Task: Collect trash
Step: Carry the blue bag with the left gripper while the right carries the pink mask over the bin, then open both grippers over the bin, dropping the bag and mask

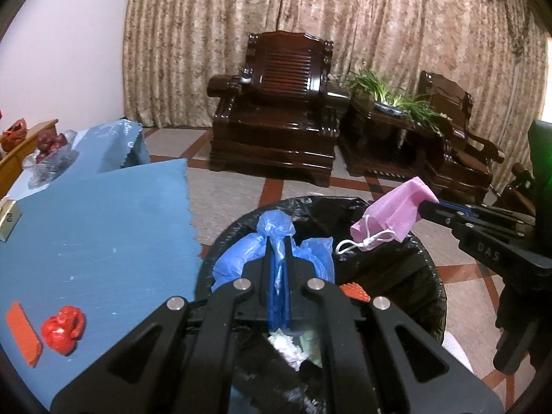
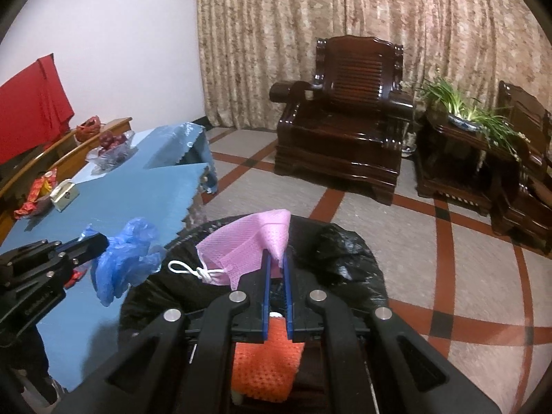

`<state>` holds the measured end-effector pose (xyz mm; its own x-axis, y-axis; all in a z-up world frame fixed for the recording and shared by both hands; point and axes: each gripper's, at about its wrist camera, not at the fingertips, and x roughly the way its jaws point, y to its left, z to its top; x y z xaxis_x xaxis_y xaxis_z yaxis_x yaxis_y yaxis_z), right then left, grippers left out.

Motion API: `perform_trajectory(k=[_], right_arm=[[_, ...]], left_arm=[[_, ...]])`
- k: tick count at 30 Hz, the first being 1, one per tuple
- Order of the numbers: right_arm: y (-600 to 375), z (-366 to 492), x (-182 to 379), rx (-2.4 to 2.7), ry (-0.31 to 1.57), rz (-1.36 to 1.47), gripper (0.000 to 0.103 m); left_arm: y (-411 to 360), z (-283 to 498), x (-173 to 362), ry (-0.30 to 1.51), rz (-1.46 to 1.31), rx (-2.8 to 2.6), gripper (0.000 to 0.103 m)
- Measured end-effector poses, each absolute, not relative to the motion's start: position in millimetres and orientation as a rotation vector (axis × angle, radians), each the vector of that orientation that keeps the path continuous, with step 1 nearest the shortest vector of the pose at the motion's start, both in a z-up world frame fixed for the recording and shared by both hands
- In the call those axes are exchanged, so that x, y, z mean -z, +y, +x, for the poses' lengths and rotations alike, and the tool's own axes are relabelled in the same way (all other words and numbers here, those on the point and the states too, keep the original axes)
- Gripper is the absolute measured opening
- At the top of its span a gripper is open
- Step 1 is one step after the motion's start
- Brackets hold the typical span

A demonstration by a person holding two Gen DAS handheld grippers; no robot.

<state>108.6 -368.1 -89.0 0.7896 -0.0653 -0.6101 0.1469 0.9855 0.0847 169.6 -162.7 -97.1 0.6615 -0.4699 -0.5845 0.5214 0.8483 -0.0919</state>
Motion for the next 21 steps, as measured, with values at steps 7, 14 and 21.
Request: perform_trajectory(k=[7, 14, 21], right_arm=[[-384, 114, 104, 0.152, 0.681, 0.132, 0.007], [-398, 129, 122, 0.183, 0.72, 0.123, 0.011], [-402, 134, 129, 0.205, 0.735, 0.113, 0.05]], left_arm=[[-188, 185, 109, 0.642, 0.091, 0.597, 0.003], [-209, 202, 123, 0.676, 0.094, 0.642, 0.011], [-202, 206, 121, 0.67, 0.084, 0.641, 0.047]])
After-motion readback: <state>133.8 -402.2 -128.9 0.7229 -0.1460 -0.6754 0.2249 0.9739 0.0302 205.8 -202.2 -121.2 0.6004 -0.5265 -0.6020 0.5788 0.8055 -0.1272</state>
